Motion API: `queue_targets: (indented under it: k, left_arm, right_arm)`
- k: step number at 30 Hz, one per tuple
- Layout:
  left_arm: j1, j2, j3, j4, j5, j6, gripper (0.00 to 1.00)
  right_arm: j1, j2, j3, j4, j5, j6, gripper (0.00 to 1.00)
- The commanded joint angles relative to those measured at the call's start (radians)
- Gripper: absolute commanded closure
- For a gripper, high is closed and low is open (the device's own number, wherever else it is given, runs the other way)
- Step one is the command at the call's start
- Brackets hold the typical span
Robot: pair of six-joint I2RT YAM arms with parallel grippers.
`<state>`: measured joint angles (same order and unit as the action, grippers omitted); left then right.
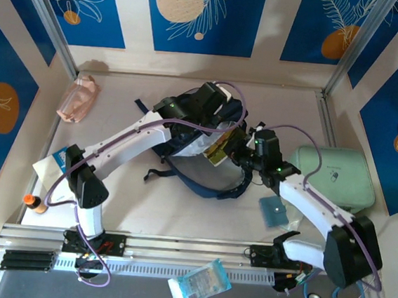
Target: Pack books, pencil case, and school supplies into a backpack
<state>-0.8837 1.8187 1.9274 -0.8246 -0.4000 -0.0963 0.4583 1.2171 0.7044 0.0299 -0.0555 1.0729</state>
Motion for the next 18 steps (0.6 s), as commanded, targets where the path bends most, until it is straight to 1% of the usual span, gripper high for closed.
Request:
queue_targets:
  k: [1, 3, 5, 9, 10, 11, 12, 14, 18]
  left_arm:
    - [0.001, -0.061, 0.047, 0.074, -0.011, -0.011, 1.00]
    - [0.001, -0.057, 0.047, 0.077, -0.015, -0.011, 1.00]
    - [0.002, -0.053, 0.047, 0.078, -0.017, -0.013, 1.00]
    - [0.000, -0.053, 0.042, 0.078, -0.029, -0.016, 1.00]
    - [0.001, -0.053, 0.039, 0.079, -0.032, -0.016, 1.00]
    - [0.002, -0.053, 0.038, 0.080, -0.036, -0.017, 1.00]
    - [0.001, -0.055, 0.036, 0.079, -0.037, -0.019, 1.00]
    - [0.002, -0.060, 0.035, 0.077, -0.033, -0.026, 1.00]
    - [0.002, -0.077, 0.014, 0.089, -0.039, -0.028, 1.00]
  right_arm:
    - [0.041, 0.087, 0.078, 0.137, 0.115, -0.002, 1.00]
    - [0.057, 0.156, 0.121, 0.112, 0.183, 0.008, 1.00]
    - [0.059, 0.223, 0.147, 0.115, 0.218, 0.048, 1.00]
    - [0.062, 0.378, 0.198, 0.159, 0.201, 0.112, 1.00]
    - [0.063, 0.410, 0.213, 0.157, 0.188, 0.121, 1.00]
    - [0.069, 0.432, 0.224, 0.130, 0.209, 0.156, 1.00]
    - [0.079, 0.441, 0.216, 0.146, 0.235, 0.172, 0.99]
    - [0.096, 0.457, 0.184, 0.266, 0.255, 0.142, 0.91]
    - [0.105, 0.497, 0.229, 0.246, 0.243, 0.154, 0.86]
